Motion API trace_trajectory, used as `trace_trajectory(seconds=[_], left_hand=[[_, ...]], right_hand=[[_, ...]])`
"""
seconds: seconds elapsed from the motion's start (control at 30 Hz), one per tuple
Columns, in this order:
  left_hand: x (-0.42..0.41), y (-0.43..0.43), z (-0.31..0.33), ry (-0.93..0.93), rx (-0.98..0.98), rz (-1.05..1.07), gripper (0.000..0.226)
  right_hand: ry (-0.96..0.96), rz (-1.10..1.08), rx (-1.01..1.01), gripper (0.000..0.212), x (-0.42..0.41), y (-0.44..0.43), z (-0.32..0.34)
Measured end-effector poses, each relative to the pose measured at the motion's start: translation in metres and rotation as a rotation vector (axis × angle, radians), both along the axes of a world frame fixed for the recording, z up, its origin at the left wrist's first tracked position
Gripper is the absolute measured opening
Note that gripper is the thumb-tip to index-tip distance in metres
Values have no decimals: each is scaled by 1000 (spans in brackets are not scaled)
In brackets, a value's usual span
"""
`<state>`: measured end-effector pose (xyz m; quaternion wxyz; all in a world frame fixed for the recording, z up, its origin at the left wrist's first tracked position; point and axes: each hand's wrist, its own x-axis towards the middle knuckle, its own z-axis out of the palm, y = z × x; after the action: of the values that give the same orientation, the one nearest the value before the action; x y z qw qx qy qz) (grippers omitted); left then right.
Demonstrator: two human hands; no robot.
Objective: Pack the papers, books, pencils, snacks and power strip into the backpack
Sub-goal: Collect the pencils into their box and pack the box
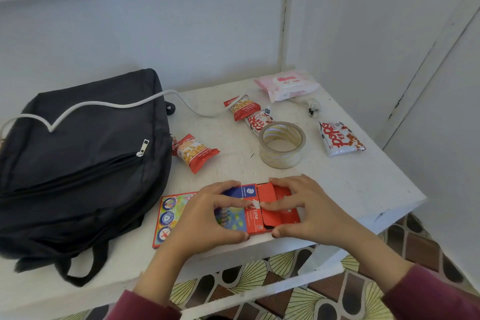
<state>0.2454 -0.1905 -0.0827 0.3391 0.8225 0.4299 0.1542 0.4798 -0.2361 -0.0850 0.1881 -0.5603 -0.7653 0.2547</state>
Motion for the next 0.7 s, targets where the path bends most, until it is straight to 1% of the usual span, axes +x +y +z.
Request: trace_trajectory(seconds=[0.07, 0.17, 0.27, 0.37, 0.43, 0.57, 0.63, 0.7], left_hand=[[0, 0, -1, -3, 7, -6, 54], [-1, 0, -3, 8, 16, -11, 54], [-4, -3, -5, 55, 73, -34, 56], [-8, -4, -4, 110, 98, -42, 63], [-9, -3, -4, 89, 113, -20, 59], [-8, -8, -5, 56, 170, 27, 56], [-9, -11, -7, 38, 190, 48, 55], [-9, -13, -8, 27, 198, 62, 56]], right_hand=[[-23, 7, 3, 55, -1, -2, -1], [-14, 2, 3, 44, 1, -5, -2], [57, -32, 7, 37, 1, -4, -5], [187, -118, -1, 33, -1, -4, -8], [248, -161, -6, 33, 0, -4, -11], [219, -142, -44, 22, -3, -1, -7], [193, -122, -68, 23, -5, 2, -4], [189, -106, -72, 28, -6, 3, -2]])
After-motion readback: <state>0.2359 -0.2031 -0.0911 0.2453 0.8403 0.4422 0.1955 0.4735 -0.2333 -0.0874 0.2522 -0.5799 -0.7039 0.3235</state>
